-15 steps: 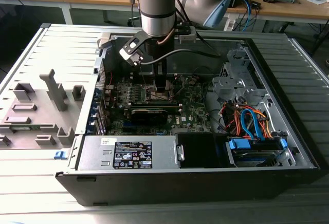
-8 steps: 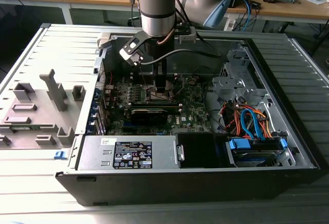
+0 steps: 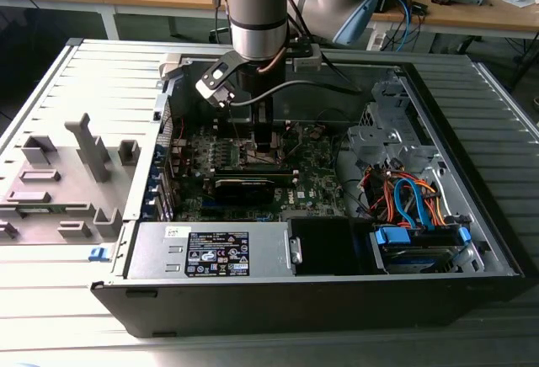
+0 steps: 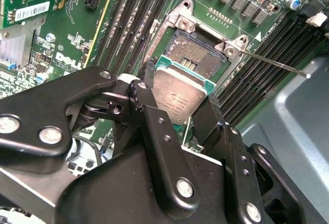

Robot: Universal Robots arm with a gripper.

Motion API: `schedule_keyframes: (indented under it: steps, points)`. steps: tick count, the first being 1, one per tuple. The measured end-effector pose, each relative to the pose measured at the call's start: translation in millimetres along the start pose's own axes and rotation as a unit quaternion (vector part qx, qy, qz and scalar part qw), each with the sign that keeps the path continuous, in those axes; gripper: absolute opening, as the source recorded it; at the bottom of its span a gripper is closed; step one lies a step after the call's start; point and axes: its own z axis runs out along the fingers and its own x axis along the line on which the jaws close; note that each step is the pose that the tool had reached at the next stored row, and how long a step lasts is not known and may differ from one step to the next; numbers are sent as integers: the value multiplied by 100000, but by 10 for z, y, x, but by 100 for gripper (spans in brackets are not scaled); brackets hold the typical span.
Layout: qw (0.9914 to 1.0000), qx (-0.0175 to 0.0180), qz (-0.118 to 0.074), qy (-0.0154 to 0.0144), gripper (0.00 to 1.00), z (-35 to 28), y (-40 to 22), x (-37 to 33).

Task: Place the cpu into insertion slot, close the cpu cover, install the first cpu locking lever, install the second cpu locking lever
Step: 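Place the cpu into insertion slot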

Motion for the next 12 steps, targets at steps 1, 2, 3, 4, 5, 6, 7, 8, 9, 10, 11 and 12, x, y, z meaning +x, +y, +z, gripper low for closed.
schedule_keyframes:
  steps: [1, 2, 3, 4, 5, 6, 7, 8, 9, 10, 11, 12]
  points:
    - [100000, 0, -3, -36, 54, 1, 0, 0]
    - [100000, -1, -7, -78, 54, 2, 0, 0]
    - [100000, -1, -9, -106, 54, 2, 0, 0]
    - [100000, -2, -11, -127, 54, 3, 0, 0]
    - [100000, -2, -14, -161, 54, 4, 0, 0]
    - [100000, -3, -17, -205, 54, 5, 0, 0]
    - [100000, -6, -19, -238, 54, 6, 0, 0]
    - [100000, -5, -21, -275, 54, 6, -1, 0]
    - [100000, -6, -25, -301, 54, 7, -1, 0]
    - [99999, -6, -28, -337, 54, 8, -1, 0]
    - [99999, -5, -29, -360, 54, 8, -1, 0]
    - [99999, -6, -35, -386, 54, 9, -1, 0]
